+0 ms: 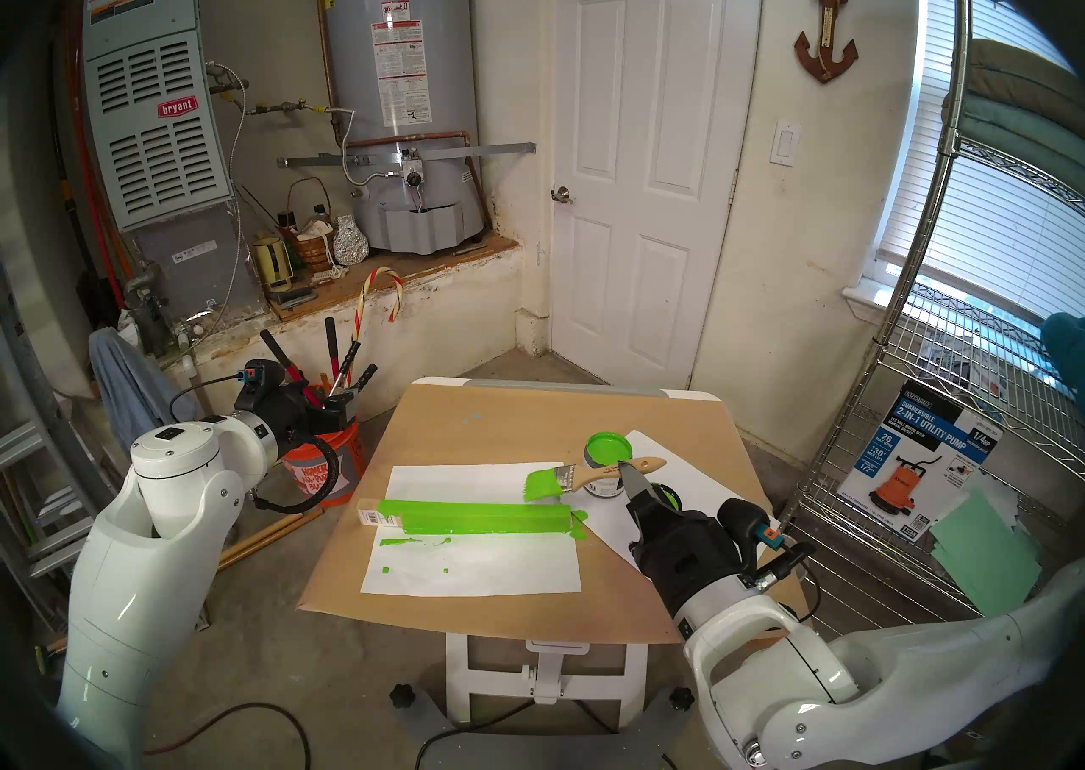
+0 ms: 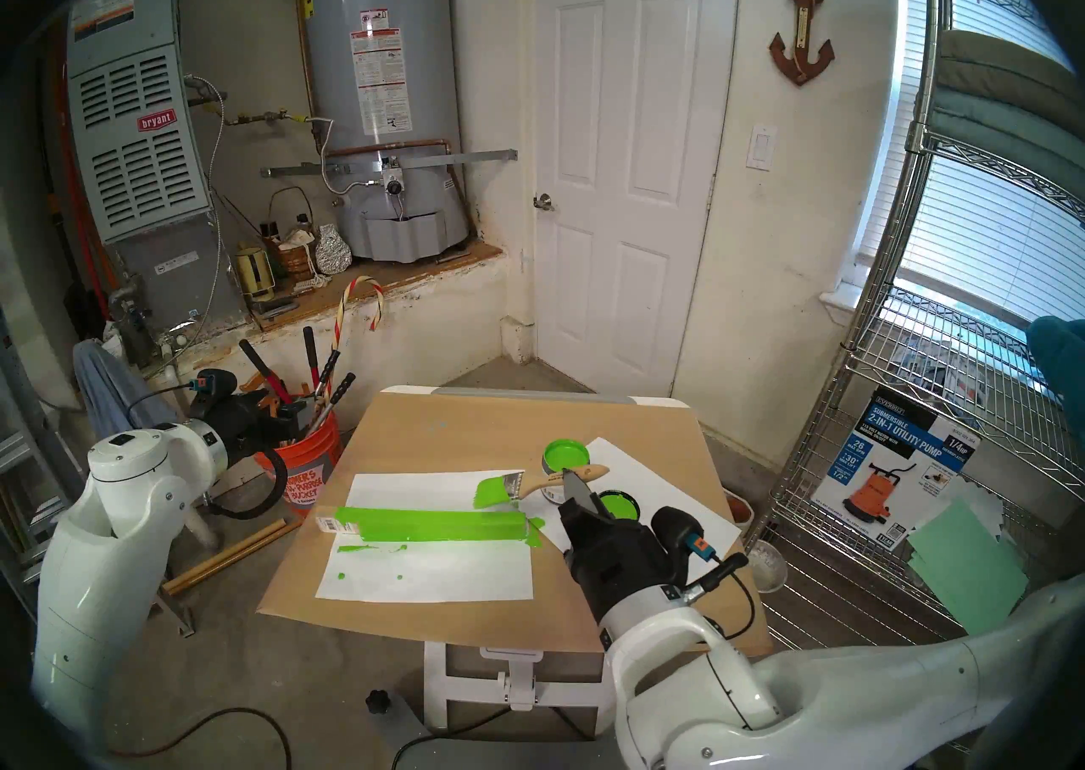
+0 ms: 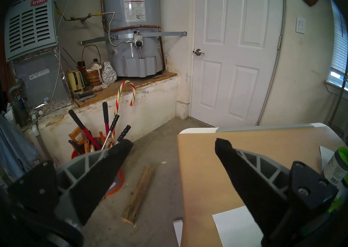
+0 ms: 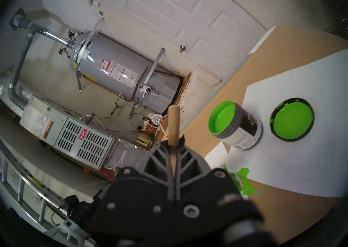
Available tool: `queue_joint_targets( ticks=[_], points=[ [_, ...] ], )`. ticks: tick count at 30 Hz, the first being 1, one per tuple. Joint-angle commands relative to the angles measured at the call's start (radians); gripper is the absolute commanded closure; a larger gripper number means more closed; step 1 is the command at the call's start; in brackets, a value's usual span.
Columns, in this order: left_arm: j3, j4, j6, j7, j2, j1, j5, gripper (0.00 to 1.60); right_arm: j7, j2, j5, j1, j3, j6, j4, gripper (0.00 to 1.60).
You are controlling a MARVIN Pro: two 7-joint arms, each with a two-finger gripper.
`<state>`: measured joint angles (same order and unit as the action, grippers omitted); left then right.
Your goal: Pick up brush, dip the brush into paint, and paint the wood
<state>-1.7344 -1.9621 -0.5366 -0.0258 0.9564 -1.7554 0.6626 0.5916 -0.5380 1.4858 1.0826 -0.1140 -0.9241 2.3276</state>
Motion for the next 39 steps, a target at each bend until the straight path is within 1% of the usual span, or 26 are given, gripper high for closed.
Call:
queue_joint_targets(
  ticks=[1,2,3,5,6,7,9,11,13,15,16,18,19,20,22,26,29,32,34,37,39],
  points=[
    [-0.009,-0.013,0.006,-0.001,-0.003,0.010,-0.001,0.00,-0.053,-0.105,0.023,-0.058,-0.001,0.081,-0.010,1.60],
    [-0.009,-0.013,0.006,-0.001,-0.003,0.010,-0.001,0.00,-0.053,-0.128,0.027,-0.061,-0.001,0.091,-0.022,1.60],
    [-0.008,-0.013,0.006,-0.001,-0.003,0.010,-0.001,0.00,-0.059,-0.128,0.026,-0.066,0.001,0.103,-0.024,1.60],
    [-0.008,-0.012,0.005,-0.001,-0.003,0.010,-0.001,0.00,-0.065,-0.159,0.040,-0.074,0.001,0.130,-0.042,1.60],
    [-0.008,-0.012,0.005,-0.001,-0.003,0.010,-0.001,0.00,-0.072,-0.160,0.044,-0.078,0.003,0.142,-0.044,1.60],
    [-0.008,-0.012,0.005,-0.001,-0.003,0.010,0.000,0.00,-0.074,-0.180,0.050,-0.082,0.003,0.154,-0.055,1.60],
    [-0.008,-0.011,0.005,0.000,-0.003,0.010,0.000,0.00,-0.082,-0.192,0.058,-0.089,0.004,0.174,-0.064,1.60],
    [-0.008,-0.011,0.005,0.000,-0.003,0.010,0.000,0.00,-0.089,-0.221,0.068,-0.096,0.005,0.198,-0.082,1.60],
    [-0.007,-0.011,0.005,0.000,-0.004,0.011,0.000,0.00,-0.095,-0.235,0.075,-0.103,0.006,0.215,-0.091,1.60],
    [-0.007,-0.011,0.005,0.000,-0.004,0.011,0.000,0.00,-0.101,-0.263,0.082,-0.111,0.006,0.235,-0.108,1.60],
    [-0.007,-0.011,0.005,0.000,-0.004,0.011,0.000,0.00,-0.101,-0.263,0.082,-0.111,0.006,0.235,-0.108,1.60],
    [-0.007,-0.011,0.005,0.000,-0.004,0.011,0.000,0.00,-0.108,-0.300,0.091,-0.121,0.009,0.261,-0.131,1.60],
    [-0.007,-0.011,0.005,0.000,-0.004,0.011,0.000,0.00,-0.110,-0.298,0.093,-0.123,0.010,0.267,-0.132,1.60],
    [-0.007,-0.011,0.005,0.000,-0.004,0.011,0.000,0.00,-0.109,-0.318,0.095,-0.125,0.011,0.273,-0.145,1.60],
    [-0.007,-0.011,0.005,0.000,-0.004,0.011,0.000,0.00,-0.110,-0.322,0.103,-0.126,0.012,0.278,-0.149,1.60],
    [-0.007,-0.010,0.005,0.000,-0.004,0.011,0.000,0.00,-0.117,-0.377,0.108,-0.142,0.018,0.304,-0.184,1.60],
    [-0.007,-0.010,0.005,0.000,-0.004,0.011,0.000,0.00,-0.116,-0.395,0.110,-0.146,0.020,0.310,-0.197,1.60],
    [-0.007,-0.011,0.005,0.000,-0.004,0.011,0.000,0.00,-0.116,-0.442,0.118,-0.150,0.027,0.320,-0.234,1.60],
    [-0.007,-0.011,0.005,0.000,-0.004,0.011,0.000,0.00,-0.118,-0.441,0.120,-0.152,0.028,0.323,-0.236,1.60],
    [-0.007,-0.011,0.006,0.000,-0.004,0.011,0.000,0.00,-0.116,-0.488,0.124,-0.154,0.034,0.328,-0.272,1.60],
    [-0.007,-0.011,0.006,0.000,-0.004,0.011,0.000,0.00,-0.117,-0.490,0.124,-0.155,0.035,0.330,-0.275,1.60]
  ],
)
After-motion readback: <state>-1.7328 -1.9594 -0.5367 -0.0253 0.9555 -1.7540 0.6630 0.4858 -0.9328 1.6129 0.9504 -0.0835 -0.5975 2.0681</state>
